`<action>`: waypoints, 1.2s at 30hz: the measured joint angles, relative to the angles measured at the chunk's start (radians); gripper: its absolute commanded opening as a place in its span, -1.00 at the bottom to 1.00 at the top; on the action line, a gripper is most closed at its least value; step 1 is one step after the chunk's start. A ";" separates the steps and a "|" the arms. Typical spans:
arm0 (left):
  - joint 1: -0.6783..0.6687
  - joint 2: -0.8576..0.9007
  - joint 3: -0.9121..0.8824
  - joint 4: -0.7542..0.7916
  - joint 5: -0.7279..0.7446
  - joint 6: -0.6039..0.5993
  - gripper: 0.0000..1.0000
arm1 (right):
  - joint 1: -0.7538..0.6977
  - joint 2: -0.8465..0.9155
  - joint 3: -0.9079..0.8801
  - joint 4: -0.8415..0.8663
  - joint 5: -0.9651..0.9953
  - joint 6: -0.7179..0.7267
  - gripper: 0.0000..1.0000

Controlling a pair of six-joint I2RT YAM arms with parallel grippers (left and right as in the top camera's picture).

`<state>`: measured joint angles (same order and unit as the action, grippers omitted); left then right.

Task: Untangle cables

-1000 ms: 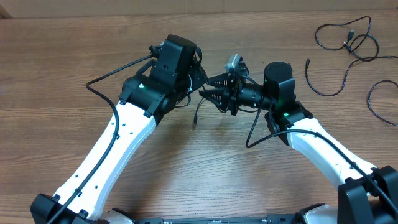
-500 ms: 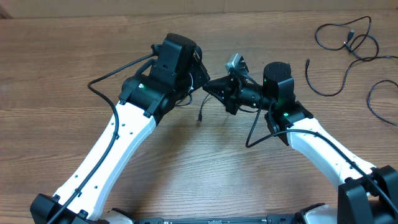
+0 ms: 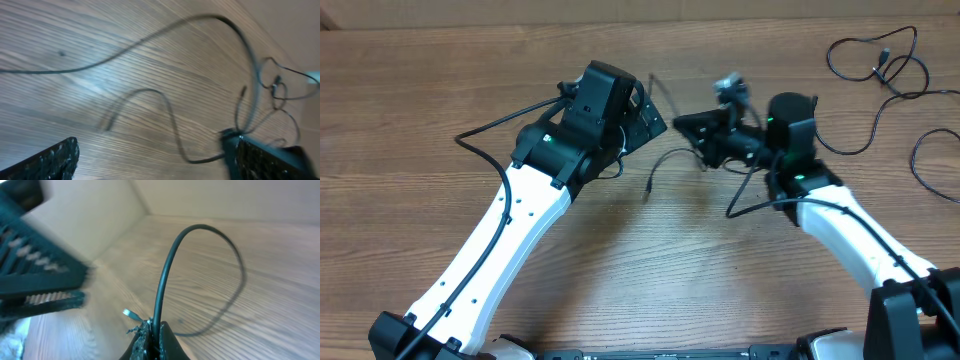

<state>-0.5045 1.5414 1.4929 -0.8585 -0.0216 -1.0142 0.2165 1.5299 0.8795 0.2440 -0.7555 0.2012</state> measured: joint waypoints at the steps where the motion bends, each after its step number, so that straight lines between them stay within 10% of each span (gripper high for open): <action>1: 0.000 0.000 0.000 -0.011 -0.021 0.000 1.00 | -0.044 0.000 0.000 -0.014 -0.007 0.014 -0.93; 20: 0.000 0.000 0.000 -0.081 -0.134 0.000 1.00 | -0.637 -0.288 -0.001 -0.476 0.033 0.067 -0.93; 36: 0.000 0.000 0.000 -0.080 -0.133 0.000 1.00 | -1.152 -0.293 -0.001 -0.438 0.148 0.166 -0.92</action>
<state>-0.5045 1.5414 1.4929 -0.9390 -0.1547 -1.0142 -0.9356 1.2369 0.8783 -0.1940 -0.6071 0.3676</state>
